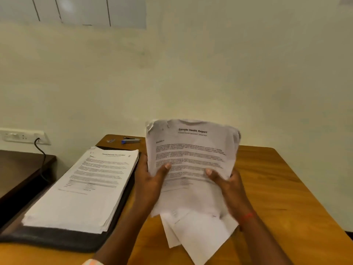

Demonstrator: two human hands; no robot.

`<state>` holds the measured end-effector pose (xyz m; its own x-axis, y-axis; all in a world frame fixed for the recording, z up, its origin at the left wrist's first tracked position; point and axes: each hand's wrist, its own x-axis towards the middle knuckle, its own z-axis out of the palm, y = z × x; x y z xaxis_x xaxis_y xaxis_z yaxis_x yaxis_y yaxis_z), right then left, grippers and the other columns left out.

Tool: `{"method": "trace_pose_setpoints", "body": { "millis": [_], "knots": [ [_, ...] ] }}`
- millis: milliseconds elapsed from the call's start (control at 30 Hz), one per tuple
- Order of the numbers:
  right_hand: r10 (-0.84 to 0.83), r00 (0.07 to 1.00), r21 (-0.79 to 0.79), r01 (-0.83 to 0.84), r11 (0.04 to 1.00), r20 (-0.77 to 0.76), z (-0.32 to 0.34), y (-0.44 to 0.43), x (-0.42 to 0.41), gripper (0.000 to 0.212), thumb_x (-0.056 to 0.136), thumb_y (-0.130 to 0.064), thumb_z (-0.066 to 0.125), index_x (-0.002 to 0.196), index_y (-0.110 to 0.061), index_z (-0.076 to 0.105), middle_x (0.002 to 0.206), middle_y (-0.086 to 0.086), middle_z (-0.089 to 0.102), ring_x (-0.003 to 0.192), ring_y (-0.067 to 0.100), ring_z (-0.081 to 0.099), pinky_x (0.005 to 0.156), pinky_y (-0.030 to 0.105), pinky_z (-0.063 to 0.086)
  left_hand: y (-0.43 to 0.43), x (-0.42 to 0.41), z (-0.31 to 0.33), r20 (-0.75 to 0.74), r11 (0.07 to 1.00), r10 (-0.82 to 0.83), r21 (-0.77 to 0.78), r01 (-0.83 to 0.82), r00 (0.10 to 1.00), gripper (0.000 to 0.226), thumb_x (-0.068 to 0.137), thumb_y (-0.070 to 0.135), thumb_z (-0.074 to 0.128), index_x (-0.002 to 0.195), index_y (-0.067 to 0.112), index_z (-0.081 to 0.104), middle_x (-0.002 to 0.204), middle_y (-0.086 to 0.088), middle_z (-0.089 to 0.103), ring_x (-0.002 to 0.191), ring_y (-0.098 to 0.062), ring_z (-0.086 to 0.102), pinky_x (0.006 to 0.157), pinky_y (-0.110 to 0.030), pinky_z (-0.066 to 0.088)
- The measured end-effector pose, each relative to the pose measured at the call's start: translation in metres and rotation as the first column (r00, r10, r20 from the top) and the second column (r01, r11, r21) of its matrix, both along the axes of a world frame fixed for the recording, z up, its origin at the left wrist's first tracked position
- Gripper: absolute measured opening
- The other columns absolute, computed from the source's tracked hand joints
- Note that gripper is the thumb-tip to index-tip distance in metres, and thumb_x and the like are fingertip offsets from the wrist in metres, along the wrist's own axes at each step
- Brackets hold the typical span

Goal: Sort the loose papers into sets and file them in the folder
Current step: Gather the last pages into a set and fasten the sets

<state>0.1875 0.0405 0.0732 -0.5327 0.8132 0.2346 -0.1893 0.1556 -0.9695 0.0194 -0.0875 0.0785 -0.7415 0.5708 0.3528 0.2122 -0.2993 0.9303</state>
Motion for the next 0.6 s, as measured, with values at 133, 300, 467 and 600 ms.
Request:
{"method": "trace_pose_setpoints", "body": {
  "millis": [133,300,467,600],
  "knots": [
    [-0.038,0.994,-0.049,0.044,0.998,0.106,-0.039,-0.017,0.0,0.029,0.084,-0.021,0.079,0.11,-0.029,0.069,0.106,-0.009,0.076,0.098,0.013,0.072,0.076,0.029,0.061,-0.007,0.006,-0.034,0.171,0.997,-0.047,-0.047,0.056,0.984,0.036,0.085,0.024,0.078,0.117,0.031,0.064,0.103,0.009,0.076,0.092,-0.017,0.075,0.065,-0.028,0.061],
    [-0.044,0.994,-0.078,0.052,0.996,0.101,-0.045,-0.031,0.008,0.033,0.084,-0.02,0.079,0.114,-0.025,0.068,0.108,-0.004,0.076,0.097,0.014,0.072,0.077,0.031,0.061,-0.026,0.006,-0.042,0.183,0.997,-0.042,-0.057,0.054,0.982,0.037,0.083,0.027,0.081,0.117,0.031,0.065,0.107,0.006,0.076,0.095,-0.019,0.075,0.072,-0.036,0.063],
    [-0.08,0.977,0.012,0.079,0.997,0.196,-0.061,-0.045,0.008,0.039,0.087,-0.027,0.077,0.123,-0.026,0.062,0.116,-0.008,0.07,0.108,0.013,0.065,0.084,0.026,0.058,-0.041,0.02,-0.066,0.182,0.995,-0.011,-0.092,0.029,0.983,0.044,0.083,0.019,0.081,0.123,0.023,0.062,0.111,0.005,0.073,0.096,-0.009,0.073,0.069,-0.024,0.06],
    [-0.041,0.962,-0.007,0.044,0.999,0.27,-0.07,-0.053,0.005,0.047,0.089,-0.025,0.074,0.131,-0.022,0.055,0.12,-0.005,0.066,0.114,0.018,0.062,0.088,0.025,0.056,-0.045,0.018,-0.072,0.162,0.989,-0.044,-0.136,0.066,0.986,0.042,0.084,0.019,0.08,0.118,0.03,0.059,0.112,0.007,0.071,0.099,-0.011,0.071,0.071,-0.023,0.06]
  ]
}}
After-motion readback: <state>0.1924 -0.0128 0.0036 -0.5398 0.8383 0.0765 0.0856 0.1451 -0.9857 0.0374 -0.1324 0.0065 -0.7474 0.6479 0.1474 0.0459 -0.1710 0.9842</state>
